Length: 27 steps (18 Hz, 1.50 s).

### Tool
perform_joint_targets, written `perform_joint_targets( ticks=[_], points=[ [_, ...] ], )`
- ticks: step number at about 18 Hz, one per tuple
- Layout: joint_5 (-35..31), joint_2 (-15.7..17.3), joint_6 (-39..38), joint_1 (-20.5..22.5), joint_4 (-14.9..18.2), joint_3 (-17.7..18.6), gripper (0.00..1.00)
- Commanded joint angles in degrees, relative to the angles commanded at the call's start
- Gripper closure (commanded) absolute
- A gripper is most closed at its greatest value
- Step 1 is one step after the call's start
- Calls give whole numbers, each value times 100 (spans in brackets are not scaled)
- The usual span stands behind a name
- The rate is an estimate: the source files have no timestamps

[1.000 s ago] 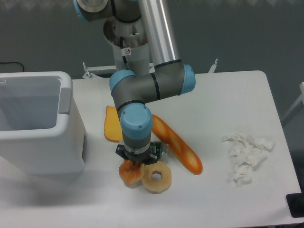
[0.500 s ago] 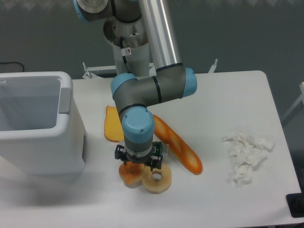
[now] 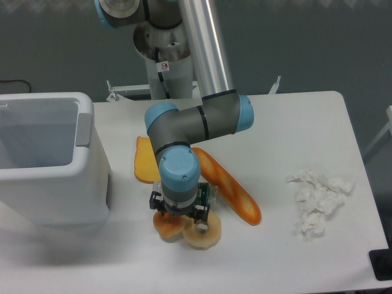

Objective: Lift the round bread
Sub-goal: 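Lift the held round bun up off the table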

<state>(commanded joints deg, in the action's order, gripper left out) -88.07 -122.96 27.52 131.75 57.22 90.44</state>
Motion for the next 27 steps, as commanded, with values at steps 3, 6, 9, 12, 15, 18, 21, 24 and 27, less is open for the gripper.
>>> perform_joint_targets(
  ticks=[3, 6, 9, 12, 15, 18, 21, 24, 27],
  points=[
    [0, 35, -316, 0, 0, -9, 92],
    [-9, 61, -414, -9, 0, -18, 100],
    [9, 105, -396, -9, 9, -35, 100],
    [62, 210, -388, -9, 9, -35, 100],
    [27, 307, -405, 0, 17, -175, 100],
    [-174, 386, -230, 35, 35, -482, 100],
    [-448, 553, 524, 201, 44, -685, 100],
    [-466, 755, 1323, 325, 79, -791, 100],
    [-527, 967, 2483, 501, 822, -1044, 100]
  ],
)
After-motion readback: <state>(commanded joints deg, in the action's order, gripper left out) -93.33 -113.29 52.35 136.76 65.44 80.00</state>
